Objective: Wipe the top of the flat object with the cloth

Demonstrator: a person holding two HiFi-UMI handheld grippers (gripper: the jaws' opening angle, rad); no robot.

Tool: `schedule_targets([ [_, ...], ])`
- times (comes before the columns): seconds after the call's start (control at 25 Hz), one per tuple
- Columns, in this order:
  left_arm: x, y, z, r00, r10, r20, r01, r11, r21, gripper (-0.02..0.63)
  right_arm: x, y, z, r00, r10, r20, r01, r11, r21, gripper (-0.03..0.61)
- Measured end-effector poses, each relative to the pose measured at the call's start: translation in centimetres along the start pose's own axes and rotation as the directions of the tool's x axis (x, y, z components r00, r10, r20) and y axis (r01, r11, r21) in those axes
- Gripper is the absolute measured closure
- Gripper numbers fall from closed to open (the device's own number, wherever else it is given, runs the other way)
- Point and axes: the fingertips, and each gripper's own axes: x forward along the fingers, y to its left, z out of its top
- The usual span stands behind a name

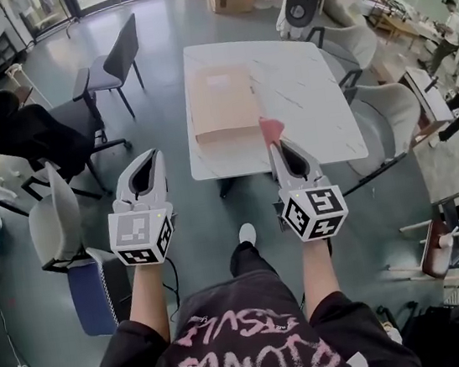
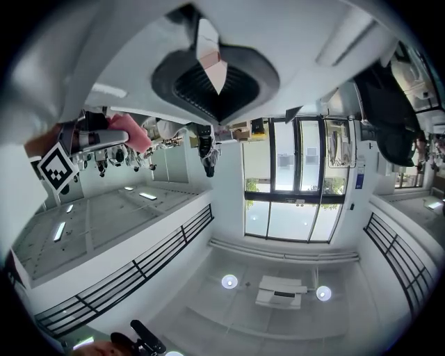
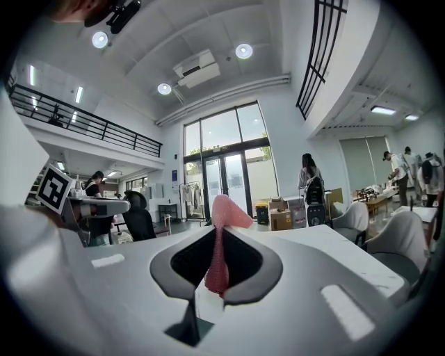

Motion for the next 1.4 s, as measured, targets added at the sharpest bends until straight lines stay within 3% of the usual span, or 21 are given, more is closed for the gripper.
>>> schedule_targets([
  [0.92,16.1,-0.4,-0.2,0.995,0.017,-0.095,-0.018,1.000,-0.012,0.612,11.5,-11.6,0.9,0.998,0.025,-0.062,-0.021,0.997,0.071,0.531],
  [1.4,22.4,-1.8,0.4,0.992,0.034,-0.122,-0.031,0.999,0.022,0.613,15.7,-16.6,1.0,0.995,0.070,-0.071,-0.063,0.992,0.106,0.529],
])
